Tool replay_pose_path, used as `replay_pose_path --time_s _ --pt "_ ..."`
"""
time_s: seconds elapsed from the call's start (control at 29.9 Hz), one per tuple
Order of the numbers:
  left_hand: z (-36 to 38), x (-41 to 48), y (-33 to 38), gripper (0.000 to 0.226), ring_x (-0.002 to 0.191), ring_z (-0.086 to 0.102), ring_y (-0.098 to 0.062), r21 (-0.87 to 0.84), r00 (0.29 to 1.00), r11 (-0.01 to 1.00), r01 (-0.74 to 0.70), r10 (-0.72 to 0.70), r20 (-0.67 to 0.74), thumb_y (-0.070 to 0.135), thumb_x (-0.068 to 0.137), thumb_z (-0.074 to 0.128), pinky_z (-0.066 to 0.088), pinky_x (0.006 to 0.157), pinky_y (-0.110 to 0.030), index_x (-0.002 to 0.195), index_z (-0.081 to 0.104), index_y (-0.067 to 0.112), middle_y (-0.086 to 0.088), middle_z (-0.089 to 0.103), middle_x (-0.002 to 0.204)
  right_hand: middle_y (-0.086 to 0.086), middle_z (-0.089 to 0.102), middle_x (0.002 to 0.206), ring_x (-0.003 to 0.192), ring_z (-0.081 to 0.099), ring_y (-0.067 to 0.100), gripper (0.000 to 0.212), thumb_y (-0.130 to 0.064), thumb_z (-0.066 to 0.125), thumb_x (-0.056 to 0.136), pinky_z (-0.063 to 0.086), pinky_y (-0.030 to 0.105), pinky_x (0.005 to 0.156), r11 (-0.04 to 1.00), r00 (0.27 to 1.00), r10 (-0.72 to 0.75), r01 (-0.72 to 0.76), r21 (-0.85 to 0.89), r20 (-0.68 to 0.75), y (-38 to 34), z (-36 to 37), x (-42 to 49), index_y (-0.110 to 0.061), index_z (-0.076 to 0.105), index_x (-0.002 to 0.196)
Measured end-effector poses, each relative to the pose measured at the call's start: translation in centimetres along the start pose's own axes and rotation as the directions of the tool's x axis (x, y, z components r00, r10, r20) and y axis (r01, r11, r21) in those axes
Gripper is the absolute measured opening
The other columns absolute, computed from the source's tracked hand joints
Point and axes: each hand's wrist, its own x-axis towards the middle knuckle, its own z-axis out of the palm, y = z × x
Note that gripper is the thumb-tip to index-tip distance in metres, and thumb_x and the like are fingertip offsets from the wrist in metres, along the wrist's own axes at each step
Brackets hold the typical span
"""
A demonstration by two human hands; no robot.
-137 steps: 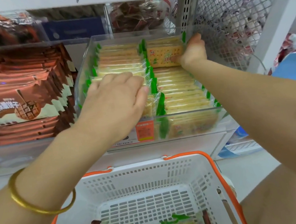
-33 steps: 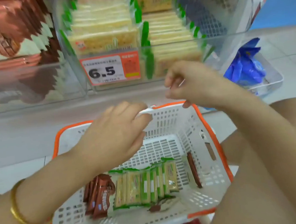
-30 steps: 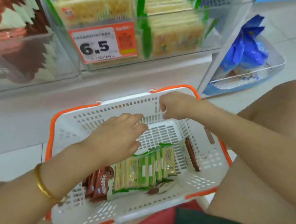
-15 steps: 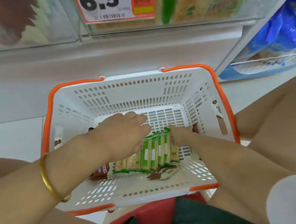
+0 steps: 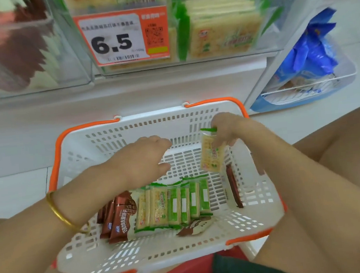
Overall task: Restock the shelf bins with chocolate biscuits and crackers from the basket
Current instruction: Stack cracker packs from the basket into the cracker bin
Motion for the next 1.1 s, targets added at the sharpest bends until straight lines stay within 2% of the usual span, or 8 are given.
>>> replay_pose_path --time_s 0.17,0.3,0.5,0.57,0.63,0.74,0.9,1.1 --pt "-3.3 -0.4 0.7 0.053 0.117 0.053 -0.016 -0.414 0.982 0.907 0.074 -0.138 -0.126 0.038 0.091 0.058 0.043 0.096 -0.029 0.138 0.041 0.02 -0.001 0.049 0.137 0.012 0.07 0.099 0.084 0.068 0.017 0.014 -0.003 0.068 0.084 0.059 0.028 0.076 0.736 0.96 -0.23 0.278 0.617 -0.158 -0.8 -5.4 -6.4 -0.007 0.064 0.096" --pt "-5.8 -1.7 0.8 0.012 0.075 0.066 -0.015 -0.632 0.963 0.774 -0.037 -0.142 -0.231 0.02 0.088 0.065 0.055 0.079 -0.041 0.099 0.059 0.02 -0.004 0.068 0.096 0.016 0.07 0.106 0.098 0.068 0.028 0.028 -0.001 0.066 0.083 0.058 0.031 0.079 0.556 0.914 -0.322 0.392 0.733 -0.246 -1.8 -6.4 -9.1 0.0 0.06 0.11" --pt "-9.3 -4.4 0.9 0.024 0.077 0.066 -0.02 -0.58 0.934 0.804 -0.133 -0.095 -0.345 0.018 0.089 0.063 0.057 0.075 -0.04 0.113 0.06 0.017 -0.005 0.067 0.099 0.004 0.071 0.089 0.073 0.067 0.014 0.019 -0.006 0.067 0.08 0.053 0.019 0.054 0.49 0.838 -0.383 0.541 0.684 -0.389 -3.3 -7.9 -12.8 -0.013 0.059 0.096" --pt "-11.0 -5.1 1.4 0.03 0.071 0.064 -0.017 -0.498 0.836 0.836 -0.231 -0.091 -0.541 0.023 0.09 0.063 0.054 0.067 -0.03 0.118 0.057 0.016 0.003 0.063 0.094 0.004 0.069 0.088 0.067 0.063 0.009 0.021 -0.012 0.069 0.074 0.046 0.017 0.048 0.412 0.798 -0.345 0.602 0.684 -0.495 -3.4 -9.2 -14.2 -0.014 0.059 0.093" --pt "-12.9 -5.6 1.8 0.035 0.064 0.058 -0.009 -0.359 0.632 0.874 -0.326 -0.08 -0.771 0.03 0.088 0.062 0.048 0.063 -0.022 0.121 0.053 0.022 0.011 0.058 0.092 0.001 0.068 0.084 0.065 0.061 0.009 0.023 -0.017 0.068 0.072 0.042 0.017 0.045 0.281 0.76 -0.25 0.65 0.706 -0.6 -2.8 -10.8 -15.4 -0.015 0.06 0.093" --pt "-15.8 -5.7 2.1 0.037 0.082 0.054 -0.006 -0.055 0.409 0.972 -0.23 0.045 -0.911 0.029 0.091 0.055 0.043 0.078 -0.025 0.127 0.052 0.017 0.002 0.057 0.11 -0.003 0.067 0.077 0.059 0.064 0.008 0.009 -0.01 0.063 0.086 0.042 0.019 0.044 0.137 0.687 -0.01 0.721 0.679 -0.727 -2.2 -13.6 -15.6 -0.016 0.059 0.092" --pt "-17.7 -2.6 1.3 0.07 0.135 0.034 -0.03 0.131 0.63 0.99 0.055 0.068 -0.774 0.057 0.087 0.021 0.027 0.112 -0.045 0.139 0.045 0.016 -0.013 0.04 0.147 0.006 0.059 0.106 0.083 0.063 0.021 0.023 -0.013 0.06 0.091 0.05 0.021 0.051 0.236 0.543 0.262 0.765 0.599 -0.798 -3.2 -18.9 -11.7 -0.009 0.049 0.111" --pt "-16.9 -1.2 1.0 0.067 0.132 0.041 -0.028 0.208 0.589 0.964 0.168 0.071 -0.805 0.054 0.09 0.017 0.03 0.106 -0.044 0.138 0.046 0.018 -0.011 0.047 0.142 -0.001 0.058 0.108 0.098 0.061 0.016 0.022 -0.009 0.06 0.092 0.055 0.021 0.063 0.414 0.561 0.246 0.677 0.609 -0.79 -4.7 -24.0 -5.8 -0.017 0.045 0.107"
